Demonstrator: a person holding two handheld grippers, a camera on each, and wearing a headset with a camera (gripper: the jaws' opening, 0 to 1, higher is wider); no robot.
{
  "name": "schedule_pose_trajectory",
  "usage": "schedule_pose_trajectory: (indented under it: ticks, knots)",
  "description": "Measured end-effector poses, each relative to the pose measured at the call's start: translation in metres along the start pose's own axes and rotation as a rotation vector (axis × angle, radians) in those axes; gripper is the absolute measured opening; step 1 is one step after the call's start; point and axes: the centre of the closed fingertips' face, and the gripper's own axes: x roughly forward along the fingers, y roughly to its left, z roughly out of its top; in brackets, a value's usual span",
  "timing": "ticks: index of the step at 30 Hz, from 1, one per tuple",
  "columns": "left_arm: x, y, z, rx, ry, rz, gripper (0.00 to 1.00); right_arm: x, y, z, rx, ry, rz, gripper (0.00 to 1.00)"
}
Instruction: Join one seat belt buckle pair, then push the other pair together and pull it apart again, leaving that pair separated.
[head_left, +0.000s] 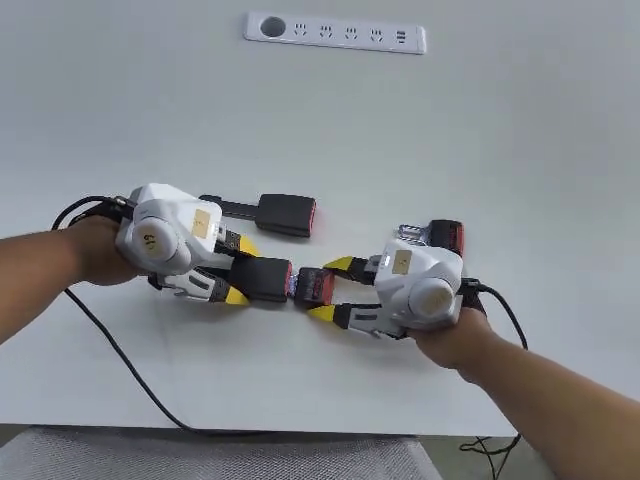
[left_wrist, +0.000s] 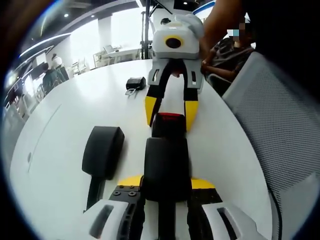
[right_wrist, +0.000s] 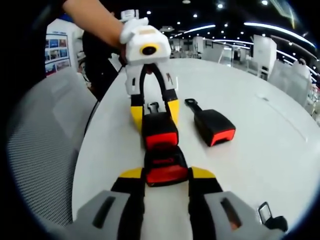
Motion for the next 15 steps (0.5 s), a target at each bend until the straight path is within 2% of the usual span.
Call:
schedule_pose_trajectory:
  ticks: [8, 14, 15]
  knots:
    - [0.0003, 0.0006, 0.0000, -0.001, -0.002, 0.003, 0.33, 0.0007, 0.0011, -0.0001, -0.008, 0.001, 0.000, 0.32]
    - [0.0010, 0.0004, 0.0008, 0.004, 0.013, 0.004, 0.33, 0.0011, 0.0018, -0.0002, -0.010, 0.008, -0.010, 0.33]
    - [0.0010, 0.0003, 0.0008, 0.003, 0.013, 0.006, 0.33, 0.0012, 0.0024, -0.0001, 0.011, 0.008, -0.003, 0.33]
